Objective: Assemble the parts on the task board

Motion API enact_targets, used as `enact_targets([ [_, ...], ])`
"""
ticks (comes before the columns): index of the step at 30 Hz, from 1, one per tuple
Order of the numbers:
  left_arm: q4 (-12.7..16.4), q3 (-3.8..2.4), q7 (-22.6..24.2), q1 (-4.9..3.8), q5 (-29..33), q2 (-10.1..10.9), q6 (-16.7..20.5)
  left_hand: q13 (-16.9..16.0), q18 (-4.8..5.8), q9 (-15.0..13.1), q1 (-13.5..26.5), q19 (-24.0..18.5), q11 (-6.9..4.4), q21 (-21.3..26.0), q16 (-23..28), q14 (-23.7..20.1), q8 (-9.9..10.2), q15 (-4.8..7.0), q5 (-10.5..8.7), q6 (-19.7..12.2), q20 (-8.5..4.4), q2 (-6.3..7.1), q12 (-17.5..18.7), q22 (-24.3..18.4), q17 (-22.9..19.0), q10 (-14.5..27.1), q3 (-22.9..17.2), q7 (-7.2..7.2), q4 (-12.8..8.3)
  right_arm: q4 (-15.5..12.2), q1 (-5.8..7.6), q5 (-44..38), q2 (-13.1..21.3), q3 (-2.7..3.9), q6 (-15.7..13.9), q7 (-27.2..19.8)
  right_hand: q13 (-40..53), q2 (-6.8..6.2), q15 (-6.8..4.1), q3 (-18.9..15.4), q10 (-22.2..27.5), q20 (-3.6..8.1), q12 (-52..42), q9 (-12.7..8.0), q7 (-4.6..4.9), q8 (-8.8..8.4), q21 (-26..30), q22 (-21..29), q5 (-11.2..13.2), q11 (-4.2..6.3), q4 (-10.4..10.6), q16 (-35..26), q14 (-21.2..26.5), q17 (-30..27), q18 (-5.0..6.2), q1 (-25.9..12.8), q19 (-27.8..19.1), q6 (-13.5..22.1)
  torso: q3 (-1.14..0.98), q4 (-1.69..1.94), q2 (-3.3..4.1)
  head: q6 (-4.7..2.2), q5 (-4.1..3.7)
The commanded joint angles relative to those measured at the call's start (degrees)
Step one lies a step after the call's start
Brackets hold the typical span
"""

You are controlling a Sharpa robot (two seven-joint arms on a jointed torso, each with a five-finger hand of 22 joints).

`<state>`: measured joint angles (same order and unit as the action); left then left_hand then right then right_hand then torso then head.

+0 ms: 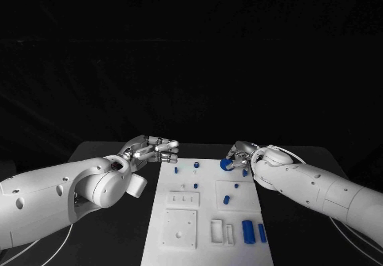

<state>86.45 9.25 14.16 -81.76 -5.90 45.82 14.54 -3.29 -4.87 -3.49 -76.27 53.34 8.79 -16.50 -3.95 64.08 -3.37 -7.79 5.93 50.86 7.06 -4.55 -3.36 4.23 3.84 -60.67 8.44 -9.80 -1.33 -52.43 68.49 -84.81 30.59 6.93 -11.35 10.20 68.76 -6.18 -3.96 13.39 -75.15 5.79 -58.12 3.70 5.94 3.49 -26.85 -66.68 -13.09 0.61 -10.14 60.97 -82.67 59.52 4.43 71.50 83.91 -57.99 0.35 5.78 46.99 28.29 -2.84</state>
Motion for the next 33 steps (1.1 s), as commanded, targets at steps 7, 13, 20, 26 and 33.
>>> enact_targets([
  [7, -0.1, -0.03, 0.3, 0.03, -0.3, -0.2, -1.1, -0.1, 0.45, 0.0, 0.1, 0.0, 0.06, 0.2, 0.1, -0.2, -0.1, -0.12, -0.18, 0.1, 0.06, 0.34, -0.2, 0.0, 0.1, 0.4, -0.1, 0.03, 0.2, 0.9, -0.06, -0.1, -0.2, -0.06, 0.9, -0.5, 0.0, 0.7, -0.11, 0.2, 0.0, -0.49, 0.3, -0.1, 0.1, 0.05, 0.5, -0.3, 0.0, -0.12, -0.4, -0.4, -0.4, 0.1, 0.76, -0.1, 1.7, -0.1, -0.02, 0.04, 0.06, 0.07, -0.19],
  [13, -0.2, -0.03, 0.2, 0.05, -0.3, -0.4, -1.3, -0.1, 0.45, 0.0, 0.1, 0.0, 0.06, 0.2, 0.1, -0.2, -0.1, -0.12, -0.18, 0.1, 0.06, 0.34, -0.2, 0.0, 0.1, 0.4, -0.1, 0.03, 0.2, 1.2, 0.06, -0.1, -0.5, -0.06, 1.1, -0.5, -0.2, 0.63, -0.04, -1.1, 0.1, -0.53, 0.6, -0.4, 0.4, -0.14, 1.1, -0.7, 0.2, -0.26, -0.1, -0.5, -0.4, 0.3, 0.83, 0.1, 1.8, 6.1, -0.05, -0.01, 0.05, 0.17, -0.12],
  [20, -0.3, -0.03, 0.1, 0.06, -0.3, -0.4, -1.4, -0.1, 0.45, 0.0, 0.1, 0.0, 0.06, 0.2, 0.1, -0.2, -0.1, -0.12, -0.18, 0.1, 0.06, 0.34, -0.2, 0.0, 0.1, 0.4, -0.1, 0.03, 0.2, 1.3, 0.16, -0.1, -0.4, -0.05, 0.9, -0.3, -0.5, 0.21, 0.13, -2.6, 0.4, -0.71, 0.9, -0.5, 0.88, -0.34, 1.9, -1.4, 0.5, -0.59, 1.5, -0.7, -0.5, 0.6, 1.05, 1.4, 2.0, 11.4, -0.05, 0.03, 0.05, 0.26, -0.16],
  [26, -0.3, -0.03, 0.1, 0.06, -0.3, -0.5, -1.4, -0.1, 0.45, 0.0, 0.1, 0.0, 0.07, 0.2, 0.1, -0.2, -0.1, -0.13, -0.2, 0.0, 0.06, 0.33, -0.2, 0.0, 0.1, 0.4, -0.1, 0.03, 0.2, 1.5, 0.18, -0.1, -0.5, -0.05, 1.2, -0.3, -0.5, 0.42, 0.18, -2.5, 0.5, -0.78, 0.8, -0.5, 0.86, -0.31, 2.0, -1.6, 0.4, -0.62, 1.3, -0.6, -0.5, 0.7, 1.11, 1.4, 2.0, 10.4, -0.04, -0.04, 0.06, 0.2, -0.19],
  [33, -0.4, -0.03, 0.0, 0.13, -0.3, -0.7, -1.6, -0.1, 0.44, 0.0, 0.2, 0.0, 0.08, 0.2, 0.1, -0.2, -0.1, -0.14, -0.21, 0.0, 0.08, 0.3, -0.2, 0.0, 0.1, 0.5, -0.1, 0.03, 0.2, 2.0, 0.18, -0.3, -1.1, -0.09, 1.8, -0.3, -0.4, 1.11, 0.18, -1.8, 0.4, -0.77, 0.5, -0.3, 0.62, -0.11, 2.2, -2.2, 0.6, -0.52, 0.2, -0.5, -0.5, 0.9, 1.01, 0.9, 2.1, 4.8, -0.1, 0.07, 0.11, 0.32, -0.27],
])
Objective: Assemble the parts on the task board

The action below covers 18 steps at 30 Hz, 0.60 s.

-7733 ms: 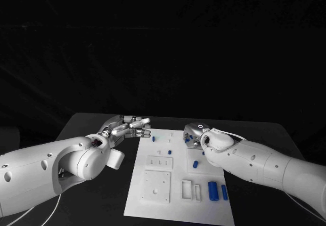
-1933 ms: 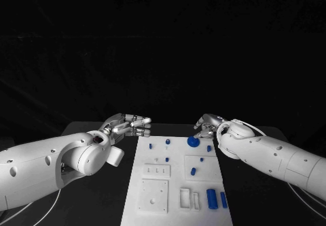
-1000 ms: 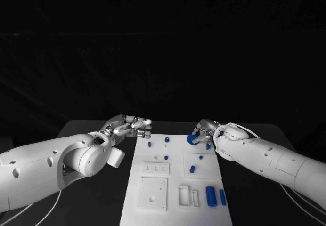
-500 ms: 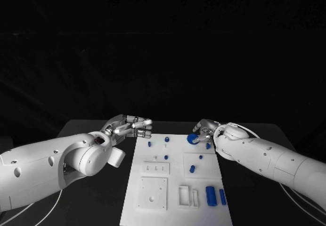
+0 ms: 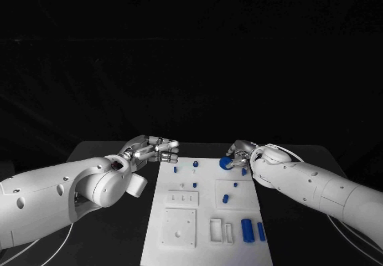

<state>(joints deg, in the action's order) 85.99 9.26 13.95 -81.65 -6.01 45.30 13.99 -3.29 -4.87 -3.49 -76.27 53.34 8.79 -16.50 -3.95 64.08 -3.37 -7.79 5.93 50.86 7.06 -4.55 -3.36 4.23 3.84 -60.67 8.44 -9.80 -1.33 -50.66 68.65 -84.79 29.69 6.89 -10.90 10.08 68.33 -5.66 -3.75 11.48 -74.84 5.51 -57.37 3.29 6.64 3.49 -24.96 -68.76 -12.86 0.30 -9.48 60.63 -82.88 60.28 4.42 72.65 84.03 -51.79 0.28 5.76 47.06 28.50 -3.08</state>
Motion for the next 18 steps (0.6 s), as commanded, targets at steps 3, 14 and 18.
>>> enact_targets([
  [3, 0.1, -0.04, 0.2, 0.04, -0.2, -0.1, -1.0, -0.1, 0.44, 0.0, 0.2, 0.0, 0.08, 0.2, 0.1, -0.2, -0.1, -0.15, -0.21, 0.0, 0.08, 0.3, -0.2, 0.0, 0.1, 0.5, -0.1, 0.03, 0.1, 0.7, -0.01, -0.6, -0.6, -0.27, 1.7, -0.2, 0.1, 0.95, -0.06, 1.8, 0.1, -0.47, -0.3, 0.3, -0.24, 0.0, 0.4, -0.4, 0.6, -0.14, -1.2, -0.2, -0.3, 0.1, 0.96, -0.8, 2.0, -6.0, -0.07, 0.17, 0.09, 0.18, -0.02],
  [14, 0.1, -0.03, 0.1, 0.07, -0.2, -0.2, -1.1, -0.1, 0.44, 0.0, 0.2, 0.0, 0.09, 0.2, 0.1, -0.2, -0.1, -0.14, -0.19, 0.1, 0.08, 0.19, -0.2, 0.0, 0.1, 0.5, -0.1, 0.03, 0.2, 1.1, -0.2, -1.3, -1.2, -0.68, 2.1, -0.2, 0.3, 1.55, -0.29, 5.4, -0.2, -0.26, -0.6, 0.4, -1.12, 0.09, 0.6, -1.2, 1.1, 0.29, -2.2, -0.1, -0.4, 0.3, 0.67, -2.6, 2.2, -10.4, 0.01, 0.03, 0.22, 0.7, 0.17],
  [18, 0.0, -0.03, 0.1, 0.14, -0.2, -0.2, -1.0, -0.1, 0.44, 0.0, 0.2, 0.0, 0.09, 0.2, 0.1, -0.2, -0.1, -0.14, -0.19, 0.1, 0.08, 0.19, -0.2, 0.0, 0.1, 0.5, -0.1, 0.03, 0.2, 1.1, -0.21, -2.1, -1.2, -0.73, 1.9, 0.0, 0.3, 1.68, -0.36, 5.9, -0.2, -0.19, -0.6, 0.4, -1.26, 0.06, 0.6, -1.3, 1.1, 0.38, -2.6, -0.1, -0.4, 0.2, 0.55, -2.5, 2.2, -10.9, 0.02, -0.02, 0.33, 0.67, 0.07],
])
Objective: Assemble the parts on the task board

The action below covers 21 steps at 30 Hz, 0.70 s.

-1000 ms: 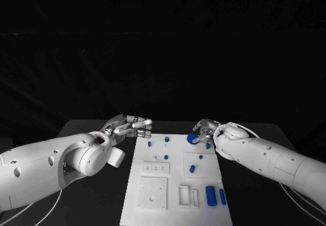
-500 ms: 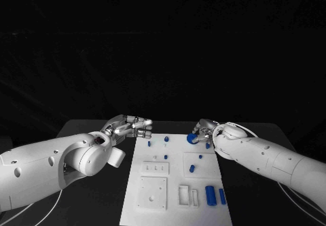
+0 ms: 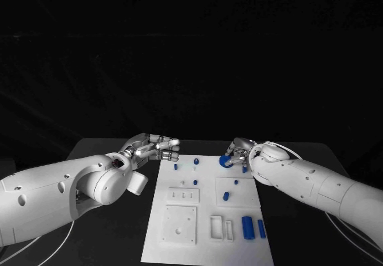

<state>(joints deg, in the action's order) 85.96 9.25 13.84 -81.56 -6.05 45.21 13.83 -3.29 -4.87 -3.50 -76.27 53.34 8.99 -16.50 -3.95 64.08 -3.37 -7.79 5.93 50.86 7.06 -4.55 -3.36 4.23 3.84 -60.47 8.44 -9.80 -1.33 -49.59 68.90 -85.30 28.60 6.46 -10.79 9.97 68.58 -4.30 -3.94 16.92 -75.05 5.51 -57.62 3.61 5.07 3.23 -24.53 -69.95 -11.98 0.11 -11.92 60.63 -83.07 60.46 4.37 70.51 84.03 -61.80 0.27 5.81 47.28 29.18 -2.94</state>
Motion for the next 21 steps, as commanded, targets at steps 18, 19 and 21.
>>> enact_targets([
  [18, 0.2, -0.03, 0.1, 0.16, -0.2, 0.2, -0.6, -0.1, 0.43, 0.0, 0.1, 0.0, -0.11, 0.2, 0.1, -0.2, -0.1, -0.16, -0.17, 0.2, 0.08, 0.15, -0.2, 0.0, 0.1, 0.4, -0.1, 0.05, 0.1, -6.5, -0.43, -10.4, 1.8, -0.71, -6.6, 1.8, 0.9, -1.15, -0.35, 7.3, -0.8, 0.03, -1.3, 0.1, 0.11, 0.32, -2.3, -2.1, -6.5, 0.82, -2.0, 0.5, -0.3, 0.4, 0.43, -1.6, 2.4, -2.2, -0.02, -0.15, -0.07, 0.14, 0.02],
  [19, 0.2, -0.03, 0.0, 0.16, -0.2, 0.2, -0.6, -0.1, 0.43, 0.0, 0.1, 0.0, -0.11, 0.2, 0.1, -0.2, -0.1, -0.16, -0.17, 0.2, 0.08, 0.15, -0.2, 0.0, 0.1, 0.4, -0.1, 0.05, 0.1, -6.9, -0.42, -10.6, 1.9, -0.72, -6.8, 1.8, 0.9, -1.22, -0.35, 7.3, -0.8, 0.03, -1.3, 0.1, 0.1, 0.32, -2.3, -2.1, -6.3, 0.82, -1.9, 0.5, -0.3, 0.4, 0.43, -1.6, 2.4, -2.2, -0.02, -0.11, -0.04, 0.25, -0.07],
  [21, 0.2, -0.03, -0.1, 0.15, -0.2, 0.2, -0.5, -0.1, 0.43, 0.0, 0.1, 0.0, -0.11, 0.2, 0.1, -0.2, -0.1, -0.16, -0.17, 0.2, 0.08, 0.15, -0.2, 0.0, 0.1, 0.4, -0.1, 0.05, 0.1, -8.7, -0.35, -11.5, 2.4, -0.72, -8.1, 2.3, 0.8, -1.55, -0.34, 7.5, -0.9, 0.02, -1.3, 0.1, 0.08, 0.3, -2.5, -2.2, -6.1, 0.83, -1.4, 0.4, -0.3, 0.3, 0.4, -1.4, 2.4, -2.3, 0.0, -0.05, 0.0, 0.08, -0.25],
])
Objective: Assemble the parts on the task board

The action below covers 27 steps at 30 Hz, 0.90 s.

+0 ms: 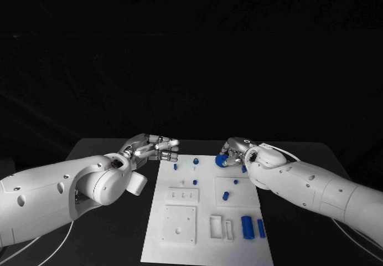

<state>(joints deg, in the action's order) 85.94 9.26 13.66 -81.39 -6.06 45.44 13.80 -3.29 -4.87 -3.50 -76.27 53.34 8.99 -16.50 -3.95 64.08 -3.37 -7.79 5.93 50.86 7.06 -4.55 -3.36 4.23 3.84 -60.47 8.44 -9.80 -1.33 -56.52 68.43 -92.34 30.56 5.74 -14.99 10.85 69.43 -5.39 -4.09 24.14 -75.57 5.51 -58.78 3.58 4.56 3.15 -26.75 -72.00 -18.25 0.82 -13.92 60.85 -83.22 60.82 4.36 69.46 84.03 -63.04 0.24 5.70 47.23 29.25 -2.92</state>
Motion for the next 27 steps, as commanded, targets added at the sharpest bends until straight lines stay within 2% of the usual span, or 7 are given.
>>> enact_targets([
  [1, 0.3, -0.03, 0.1, -0.01, -0.2, 0.0, -0.5, -0.1, 0.43, 0.0, 0.1, 0.0, -0.11, 0.2, 0.1, -0.2, -0.1, -0.16, -0.17, 0.2, 0.08, 0.15, -0.2, 0.0, 0.1, 0.4, -0.1, 0.05, 0.1, -2.6, 0.16, -4.9, 0.6, 0.0, -4.5, 1.6, 0.0, -0.61, -0.19, 0.5, -0.4, 0.01, -0.1, 0.1, 0.55, 0.39, -0.6, -0.3, 0.4, 0.09, 0.8, 0.2, -0.2, -0.1, 0.39, -0.3, 2.4, -1.1, 0.04, 0.09, 0.07, -0.14, -0.23],
  [9, 0.5, -0.03, 0.0, -0.02, -0.2, 0.0, -0.3, -0.1, 0.43, 0.0, 0.1, 0.0, -0.11, 0.2, 0.1, -0.2, -0.1, -0.16, -0.17, 0.2, 0.08, 0.15, -0.2, 0.0, 0.1, 0.4, -0.1, 0.05, 0.1, -7.9, 0.28, -7.6, 1.0, -0.01, -7.1, 3.6, 0.1, -1.28, -0.22, 1.0, -0.6, 0.05, -0.2, 0.1, 0.52, 0.4, -1.5, -0.7, 0.8, 0.11, 1.7, 0.3, -0.2, -0.1, 0.39, -0.3, 2.5, -1.2, 0.05, 0.19, 0.09, -0.31, 0.11],
  [13, 0.6, -0.03, 0.0, -0.02, -0.2, 0.1, -0.3, -0.1, 0.43, 0.0, 0.1, 0.0, -0.11, 0.2, 0.1, -0.2, -0.1, -0.16, -0.17, 0.2, 0.08, 0.15, -0.2, 0.0, 0.1, 0.4, -0.1, 0.05, 0.1, -9.7, 0.28, -8.5, 0.6, -0.2, -7.4, 4.3, 0.1, -1.63, -0.23, 1.1, -0.7, 0.05, -0.2, 0.1, 0.48, 0.39, -1.7, -0.8, 1.1, 0.12, 2.2, 0.4, -0.2, -0.2, 0.37, -0.1, 2.5, -1.2, 0.03, 0.07, 0.07, -0.43, 0.17],
  [17, 0.6, -0.03, 0.0, -0.02, -0.2, 0.0, -0.3, -0.1, 0.43, 0.0, 0.1, 0.0, -0.11, 0.2, 0.1, -0.2, -0.1, -0.16, -0.17, 0.2, 0.08, 0.15, -0.2, 0.0, 0.1, 0.4, -0.1, 0.05, 0.1, -10.5, 0.27, -9.1, -0.4, -1.15, -7.4, 4.7, 0.0, -1.67, -0.21, 1.1, -0.7, 0.03, -0.1, 0.1, 0.48, 0.39, -1.6, -0.8, 1.4, 0.1, 2.4, 0.4, -0.2, -0.2, 0.36, 0.0, 2.5, -1.2, 0.09, 0.0, 0.09, -0.52, 0.27],
  [19, 0.5, -0.03, 0.0, -0.02, -0.2, -0.1, -0.3, -0.1, 0.43, 0.0, 0.1, 0.0, -0.11, 0.2, 0.1, -0.2, -0.1, -0.16, -0.17, 0.2, 0.08, 0.15, -0.2, 0.0, 0.1, 0.4, -0.1, 0.05, 0.1, -10.4, 0.27, -9.4, -1.1, -1.81, -7.4, 4.8, 0.0, -1.67, -0.21, 1.1, -0.7, 0.03, -0.1, 0.1, 0.48, 0.39, -1.6, -0.8, 1.4, 0.1, 2.4, 0.4, -0.2, -0.2, 0.36, 0.0, 2.5, -1.2, 0.09, 0.11, 0.13, -0.6, 0.17],
  [23, 0.4, -0.03, -0.1, -0.03, -0.2, -0.4, -0.4, -0.1, 0.43, 0.0, 0.1, 0.0, -0.11, 0.2, 0.1, -0.2, -0.1, -0.16, -0.17, 0.2, 0.08, 0.15, -0.2, 0.0, 0.1, 0.4, -0.1, 0.05, 0.1, -9.7, 0.21, -9.8, -2.8, -2.92, -7.4, 4.9, 0.0, -1.67, -0.21, 1.1, -0.7, 0.03, -0.1, 0.1, 0.48, 0.39, -1.6, -0.8, 1.4, 0.1, 2.4, 0.4, -0.2, -0.2, 0.36, 0.0, 2.5, -1.2, 0.08, 0.28, 0.21, -0.56, 0.15],
  [27, 0.3, -0.03, -0.1, -0.03, -0.2, -0.6, -0.4, -0.1, 0.43, 0.0, 0.1, 0.0, -0.11, 0.2, 0.1, -0.2, -0.1, -0.16, -0.17, 0.2, 0.08, 0.15, -0.2, 0.0, 0.1, 0.4, -0.1, 0.05, 0.1, -8.5, 0.0, -10.1, -4.6, -3.73, -6.6, 5.2, -0.1, -1.78, -0.18, 1.0, -0.6, 0.01, 0.2, 0.1, 0.52, 0.38, -1.4, -0.6, 1.9, 0.05, 2.8, 0.1, -0.1, -0.5, 0.37, -0.1, 2.5, -1.0, 0.06, 0.37, 0.16, -0.54, 0.03],
])
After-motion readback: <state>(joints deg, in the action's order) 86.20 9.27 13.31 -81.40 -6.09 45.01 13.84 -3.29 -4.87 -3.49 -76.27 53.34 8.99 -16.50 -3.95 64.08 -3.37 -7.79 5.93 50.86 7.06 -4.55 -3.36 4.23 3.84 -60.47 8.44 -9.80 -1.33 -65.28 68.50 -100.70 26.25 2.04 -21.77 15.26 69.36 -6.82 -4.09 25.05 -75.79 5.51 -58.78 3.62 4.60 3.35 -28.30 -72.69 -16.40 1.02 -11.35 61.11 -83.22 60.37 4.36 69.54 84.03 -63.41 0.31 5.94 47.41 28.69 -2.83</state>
